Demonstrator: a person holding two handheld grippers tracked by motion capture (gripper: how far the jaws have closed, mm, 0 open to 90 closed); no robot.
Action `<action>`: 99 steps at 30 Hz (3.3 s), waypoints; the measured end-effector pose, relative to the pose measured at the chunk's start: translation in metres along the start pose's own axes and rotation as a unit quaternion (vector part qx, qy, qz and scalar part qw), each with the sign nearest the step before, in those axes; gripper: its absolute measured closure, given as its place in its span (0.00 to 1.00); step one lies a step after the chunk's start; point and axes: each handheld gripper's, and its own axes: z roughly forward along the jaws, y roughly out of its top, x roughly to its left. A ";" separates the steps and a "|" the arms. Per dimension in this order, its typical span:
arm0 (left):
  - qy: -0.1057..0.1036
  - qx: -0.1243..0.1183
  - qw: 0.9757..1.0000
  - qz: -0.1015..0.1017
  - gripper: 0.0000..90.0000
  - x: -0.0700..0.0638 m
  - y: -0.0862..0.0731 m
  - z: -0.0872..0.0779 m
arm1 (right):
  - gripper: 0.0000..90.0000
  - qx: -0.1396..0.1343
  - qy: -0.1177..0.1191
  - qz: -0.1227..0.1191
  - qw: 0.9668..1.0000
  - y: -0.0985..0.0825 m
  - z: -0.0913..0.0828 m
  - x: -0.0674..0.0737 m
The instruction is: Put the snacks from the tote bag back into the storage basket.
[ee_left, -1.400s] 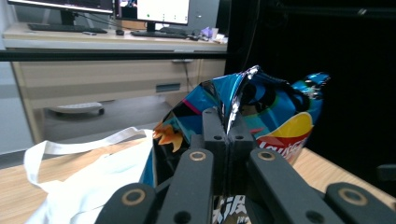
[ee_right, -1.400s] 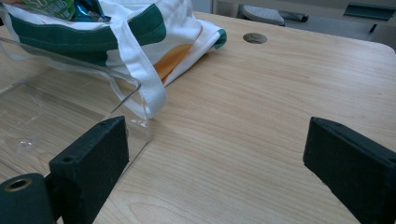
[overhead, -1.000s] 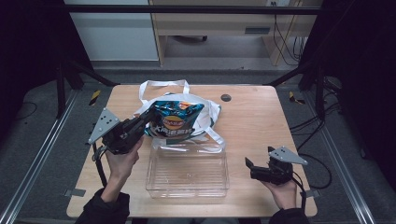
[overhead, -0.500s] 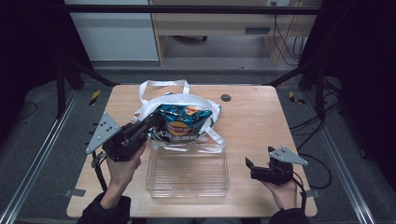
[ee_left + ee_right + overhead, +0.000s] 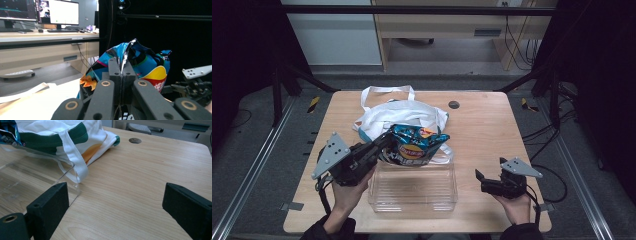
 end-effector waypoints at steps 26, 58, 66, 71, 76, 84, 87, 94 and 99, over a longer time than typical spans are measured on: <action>0.002 0.064 0.998 -0.025 1.00 -0.010 -0.046 -0.012 | 0.08 0.005 -0.002 -0.003 1.000 -0.002 -0.001 0.000; 0.050 0.107 0.992 -0.051 0.99 0.009 -0.072 -0.008 | 0.08 0.009 -0.002 -0.007 1.000 -0.003 0.001 0.001; 0.067 0.110 0.989 -0.066 0.99 0.016 -0.075 -0.006 | 0.08 0.011 -0.002 -0.006 1.000 -0.003 0.001 0.001; 0.077 0.113 0.988 -0.070 0.99 0.019 -0.077 -0.005 | 0.08 0.012 -0.001 -0.006 1.000 -0.003 0.002 0.002; 0.086 0.114 0.987 -0.070 0.98 0.021 -0.079 -0.003 | 0.08 0.013 -0.003 -0.009 1.000 -0.003 0.002 0.001; 0.093 0.115 0.987 -0.069 0.98 0.024 -0.080 0.000 | 0.08 0.013 -0.003 -0.009 1.000 -0.003 0.003 0.002; 0.094 0.114 0.986 -0.071 0.98 0.025 -0.080 0.002 | 0.08 0.013 -0.003 -0.008 1.000 -0.003 0.003 0.002; 0.096 0.113 0.986 -0.075 0.97 0.028 -0.080 0.007 | 0.08 0.014 -0.003 -0.009 1.000 -0.003 0.004 0.001; 0.097 0.111 0.986 -0.080 0.96 0.033 -0.080 0.011 | 0.08 0.016 -0.002 -0.007 1.000 -0.004 0.004 0.001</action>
